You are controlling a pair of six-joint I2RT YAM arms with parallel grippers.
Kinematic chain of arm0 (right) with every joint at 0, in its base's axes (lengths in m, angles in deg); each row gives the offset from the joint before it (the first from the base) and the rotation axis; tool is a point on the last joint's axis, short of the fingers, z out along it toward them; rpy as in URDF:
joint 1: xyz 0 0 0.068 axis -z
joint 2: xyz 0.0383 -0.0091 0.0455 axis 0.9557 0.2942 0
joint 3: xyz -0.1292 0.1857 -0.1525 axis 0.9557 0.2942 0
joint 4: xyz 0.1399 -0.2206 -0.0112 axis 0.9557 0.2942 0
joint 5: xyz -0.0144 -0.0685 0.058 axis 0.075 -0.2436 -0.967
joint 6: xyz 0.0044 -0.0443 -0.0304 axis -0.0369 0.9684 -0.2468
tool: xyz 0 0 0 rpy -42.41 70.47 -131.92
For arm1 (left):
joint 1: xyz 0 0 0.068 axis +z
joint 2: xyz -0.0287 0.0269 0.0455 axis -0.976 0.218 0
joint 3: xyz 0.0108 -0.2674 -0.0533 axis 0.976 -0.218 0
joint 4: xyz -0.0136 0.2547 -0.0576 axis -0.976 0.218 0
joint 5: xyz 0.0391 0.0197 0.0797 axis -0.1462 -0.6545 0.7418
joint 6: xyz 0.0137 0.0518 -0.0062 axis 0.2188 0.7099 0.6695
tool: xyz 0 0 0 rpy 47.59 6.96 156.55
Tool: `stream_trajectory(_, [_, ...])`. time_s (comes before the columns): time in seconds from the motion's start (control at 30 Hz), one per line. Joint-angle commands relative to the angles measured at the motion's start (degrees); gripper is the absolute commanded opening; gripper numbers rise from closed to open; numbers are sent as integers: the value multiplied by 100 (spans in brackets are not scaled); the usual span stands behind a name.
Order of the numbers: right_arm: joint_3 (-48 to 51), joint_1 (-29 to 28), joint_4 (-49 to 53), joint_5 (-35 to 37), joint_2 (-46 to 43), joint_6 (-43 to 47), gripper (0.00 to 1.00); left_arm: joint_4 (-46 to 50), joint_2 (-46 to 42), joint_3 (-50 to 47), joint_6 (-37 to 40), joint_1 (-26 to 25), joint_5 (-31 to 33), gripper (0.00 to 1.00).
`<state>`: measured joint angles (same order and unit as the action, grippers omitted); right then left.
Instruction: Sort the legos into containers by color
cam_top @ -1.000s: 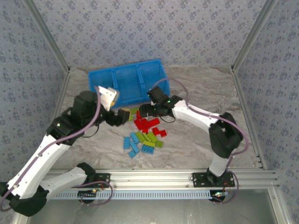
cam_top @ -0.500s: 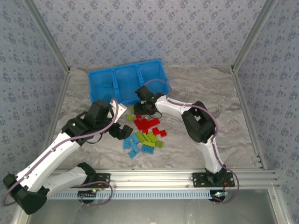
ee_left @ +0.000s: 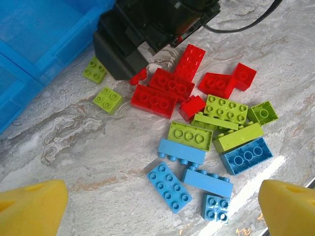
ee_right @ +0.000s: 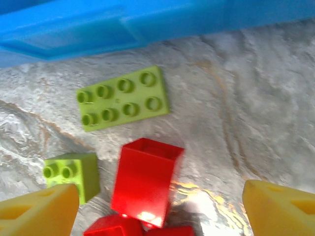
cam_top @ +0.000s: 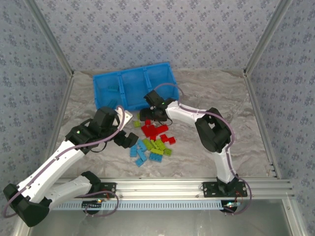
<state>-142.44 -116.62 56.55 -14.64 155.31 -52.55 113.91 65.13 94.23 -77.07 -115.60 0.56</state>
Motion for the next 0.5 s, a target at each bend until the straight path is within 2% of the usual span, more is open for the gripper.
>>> stream_trajectory(0.0, [-274,-94,207,262,352,-174,88,-49,-122,-18,55,40,129,99])
stream_trajectory(0.07, [-317,-86,228,317,501,-176,82,-53,-145,-43,54,45,140,99])
stream_trajectory(0.23, [-186,-107,167,354,437,-170,51,-88,-185,-62,136,50,17,99])
stream_trajectory(0.33, [174,-93,-49,530,-42,-134,37,-130,-231,-84,190,52,-316,99])
stream_trajectory(0.4, [621,-92,-376,751,-621,22,27,-270,-331,-134,254,49,-803,99])
stream_trajectory(0.47, [1009,-60,-636,931,-1177,289,26,-400,-458,-197,297,54,-1155,99])
